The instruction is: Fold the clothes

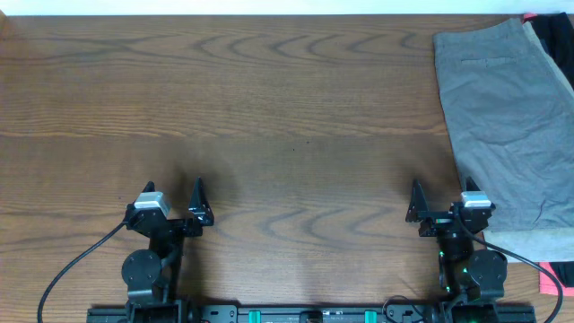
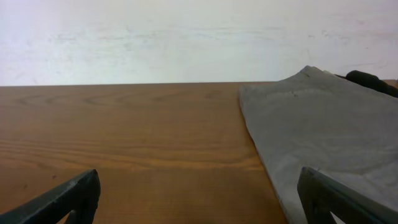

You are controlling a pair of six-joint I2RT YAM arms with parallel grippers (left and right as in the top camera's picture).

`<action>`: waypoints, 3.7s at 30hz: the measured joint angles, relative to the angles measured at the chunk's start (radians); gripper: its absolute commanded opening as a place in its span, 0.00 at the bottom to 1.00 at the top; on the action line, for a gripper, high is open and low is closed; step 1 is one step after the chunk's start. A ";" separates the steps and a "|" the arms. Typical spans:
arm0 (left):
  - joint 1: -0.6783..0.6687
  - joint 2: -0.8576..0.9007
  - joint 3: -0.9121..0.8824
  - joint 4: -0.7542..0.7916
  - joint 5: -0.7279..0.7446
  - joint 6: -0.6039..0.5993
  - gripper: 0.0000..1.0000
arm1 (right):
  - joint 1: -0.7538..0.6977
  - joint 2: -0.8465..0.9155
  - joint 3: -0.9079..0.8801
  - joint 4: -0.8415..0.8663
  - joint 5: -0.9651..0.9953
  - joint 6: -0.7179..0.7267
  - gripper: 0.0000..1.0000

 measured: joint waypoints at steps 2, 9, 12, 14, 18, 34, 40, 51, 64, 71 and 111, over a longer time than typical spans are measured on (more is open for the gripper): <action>0.000 0.000 0.000 0.000 0.000 0.000 0.98 | 0.000 0.000 0.000 0.000 0.000 0.000 0.99; 0.000 0.000 0.000 0.000 0.000 0.000 0.98 | 0.000 0.000 0.000 0.000 0.000 0.000 0.99; 0.000 0.000 0.000 0.000 0.000 0.000 0.98 | 0.000 0.000 0.000 0.000 0.000 0.000 0.99; 0.000 0.000 0.000 0.000 0.000 0.000 0.98 | 0.000 0.000 0.000 0.000 0.000 0.000 0.99; 0.000 0.000 0.000 0.000 0.000 0.000 0.98 | 0.000 0.000 0.000 0.000 0.000 0.000 0.99; 0.000 0.000 0.000 0.000 0.000 0.000 0.98 | 0.000 0.000 0.000 0.000 0.000 0.000 0.99; 0.000 0.000 0.000 0.000 0.000 0.000 0.98 | 0.000 0.000 0.000 0.000 0.000 0.000 0.99; 0.000 0.000 0.000 0.000 0.000 0.000 0.98 | 0.000 0.000 0.000 0.000 0.000 0.000 0.99; 0.000 0.000 0.000 0.000 0.000 0.000 0.98 | 0.000 0.001 0.000 0.027 -0.333 0.359 0.99; 0.000 0.000 0.000 0.000 0.000 0.000 0.98 | 0.000 0.002 -0.001 0.055 -0.684 0.650 0.98; 0.000 0.000 0.001 -0.002 0.000 0.000 0.98 | -0.001 2.032 1.975 -0.818 0.242 -0.053 0.94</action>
